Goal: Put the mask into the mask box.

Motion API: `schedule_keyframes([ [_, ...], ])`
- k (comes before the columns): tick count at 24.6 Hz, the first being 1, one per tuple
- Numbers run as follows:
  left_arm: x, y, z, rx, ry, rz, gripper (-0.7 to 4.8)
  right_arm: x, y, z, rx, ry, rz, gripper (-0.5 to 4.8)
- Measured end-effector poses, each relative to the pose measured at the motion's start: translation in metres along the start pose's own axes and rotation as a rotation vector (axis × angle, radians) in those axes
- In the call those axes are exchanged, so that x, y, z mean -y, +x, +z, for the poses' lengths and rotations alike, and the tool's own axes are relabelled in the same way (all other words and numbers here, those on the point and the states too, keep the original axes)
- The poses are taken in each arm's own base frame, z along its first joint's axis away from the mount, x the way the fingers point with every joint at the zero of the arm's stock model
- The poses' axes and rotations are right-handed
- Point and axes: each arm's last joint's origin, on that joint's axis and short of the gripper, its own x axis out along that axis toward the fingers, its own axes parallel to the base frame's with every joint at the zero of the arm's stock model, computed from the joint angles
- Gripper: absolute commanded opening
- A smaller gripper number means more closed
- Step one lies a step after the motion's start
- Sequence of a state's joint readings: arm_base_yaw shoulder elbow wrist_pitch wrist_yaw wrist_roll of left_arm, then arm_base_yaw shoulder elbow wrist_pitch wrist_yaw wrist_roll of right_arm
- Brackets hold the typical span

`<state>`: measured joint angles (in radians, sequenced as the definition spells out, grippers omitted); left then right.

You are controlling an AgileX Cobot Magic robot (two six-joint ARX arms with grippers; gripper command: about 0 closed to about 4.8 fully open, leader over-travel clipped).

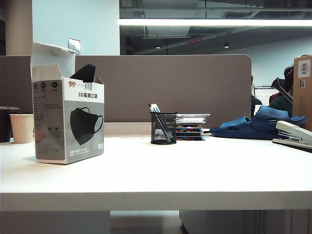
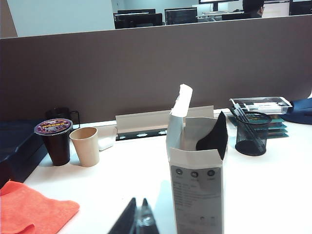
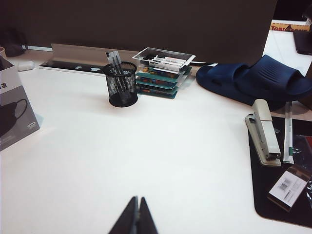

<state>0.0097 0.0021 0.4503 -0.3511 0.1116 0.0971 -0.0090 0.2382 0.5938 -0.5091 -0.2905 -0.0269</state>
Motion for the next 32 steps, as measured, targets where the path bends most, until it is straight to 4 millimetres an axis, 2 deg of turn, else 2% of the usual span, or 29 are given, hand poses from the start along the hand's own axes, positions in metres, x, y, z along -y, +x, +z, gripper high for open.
schedule_keyframes([
  [7, 0.001, 0.022, -0.040, 0.004, -0.069, 0.004, -0.06, 0.003, 0.014, -0.045, 0.117, 0.000, -0.002, -0.05],
  [13, 0.001, 0.028, -0.052, 0.035, -0.089, 0.029, -0.06, 0.006, 0.024, -0.064, 0.159, 0.010, -0.015, -0.05],
  [15, 0.001, 0.031, -0.061, 0.038, -0.090, 0.038, -0.06, 0.008, 0.030, -0.076, 0.127, 0.023, -0.046, -0.05],
  [25, 0.003, 0.036, -0.080, 0.043, -0.090, 0.039, -0.06, 0.012, 0.041, -0.095, 0.175, 0.015, -0.087, -0.05],
  [32, 0.003, 0.038, -0.091, 0.032, -0.091, 0.039, -0.06, 0.014, 0.049, -0.116, 0.167, 0.017, -0.088, -0.05],
])
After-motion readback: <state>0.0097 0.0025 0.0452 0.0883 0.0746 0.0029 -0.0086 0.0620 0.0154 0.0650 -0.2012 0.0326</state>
